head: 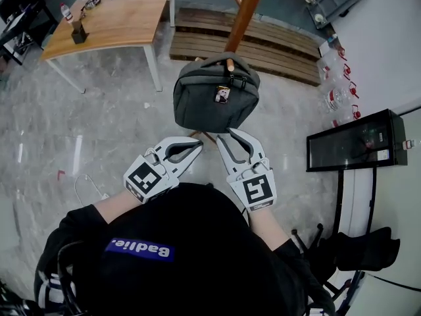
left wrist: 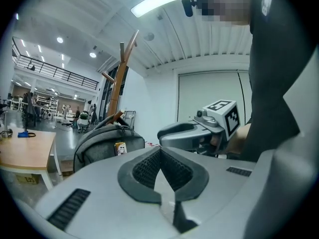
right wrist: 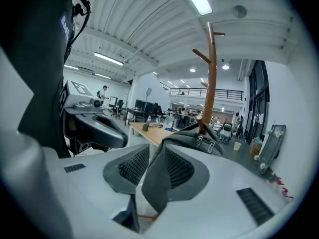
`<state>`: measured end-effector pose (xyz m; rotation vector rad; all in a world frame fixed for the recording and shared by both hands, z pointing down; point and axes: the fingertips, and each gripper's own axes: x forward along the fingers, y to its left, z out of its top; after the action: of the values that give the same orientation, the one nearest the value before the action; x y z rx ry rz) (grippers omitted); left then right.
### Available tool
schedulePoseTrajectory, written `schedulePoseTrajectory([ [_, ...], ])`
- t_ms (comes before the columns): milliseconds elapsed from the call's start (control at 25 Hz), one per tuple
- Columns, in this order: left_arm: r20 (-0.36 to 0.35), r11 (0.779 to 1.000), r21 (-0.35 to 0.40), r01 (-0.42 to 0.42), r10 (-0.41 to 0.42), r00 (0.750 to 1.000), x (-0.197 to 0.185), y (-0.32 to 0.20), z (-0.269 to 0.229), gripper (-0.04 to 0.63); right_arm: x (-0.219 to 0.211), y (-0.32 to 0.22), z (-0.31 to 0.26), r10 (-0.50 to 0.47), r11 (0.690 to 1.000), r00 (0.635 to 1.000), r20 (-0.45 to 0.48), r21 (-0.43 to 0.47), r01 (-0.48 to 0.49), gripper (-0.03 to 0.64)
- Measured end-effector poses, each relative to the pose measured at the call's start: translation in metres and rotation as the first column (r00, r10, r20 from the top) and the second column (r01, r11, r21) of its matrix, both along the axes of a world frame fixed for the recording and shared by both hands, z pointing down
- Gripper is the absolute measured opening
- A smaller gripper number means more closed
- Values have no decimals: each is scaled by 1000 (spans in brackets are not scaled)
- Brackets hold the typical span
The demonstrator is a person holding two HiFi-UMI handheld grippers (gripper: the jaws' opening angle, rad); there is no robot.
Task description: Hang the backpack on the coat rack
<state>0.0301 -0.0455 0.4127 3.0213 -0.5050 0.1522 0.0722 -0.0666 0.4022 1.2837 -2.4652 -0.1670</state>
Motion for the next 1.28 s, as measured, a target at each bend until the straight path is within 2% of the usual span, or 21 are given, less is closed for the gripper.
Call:
schedulePoseTrajectory([
  [320,7,1000,-2,-9,9,1000,-3,3,-2,6,-25,35,10,-84,996,986,143,-13,87,83],
  [560,-3,1000,-2,-12,12,1000,-5,6,-1,8,-34,40,4,-134,991,956,262,15,134,8],
  [640,-7,1000,-6,-12,12,1000,-5,7,-1,6,-33,40,6,-134,990,940,313,-7,143,6],
  [800,-12,1000,-7,-14,14,1000,-4,7,0,6,-28,36,24,-99,982,908,407,-107,155,5],
  [1280,-3,1000,6,-2,2,1000,-6,7,1,8,-30,39,22,-117,978,904,411,-110,176,5],
])
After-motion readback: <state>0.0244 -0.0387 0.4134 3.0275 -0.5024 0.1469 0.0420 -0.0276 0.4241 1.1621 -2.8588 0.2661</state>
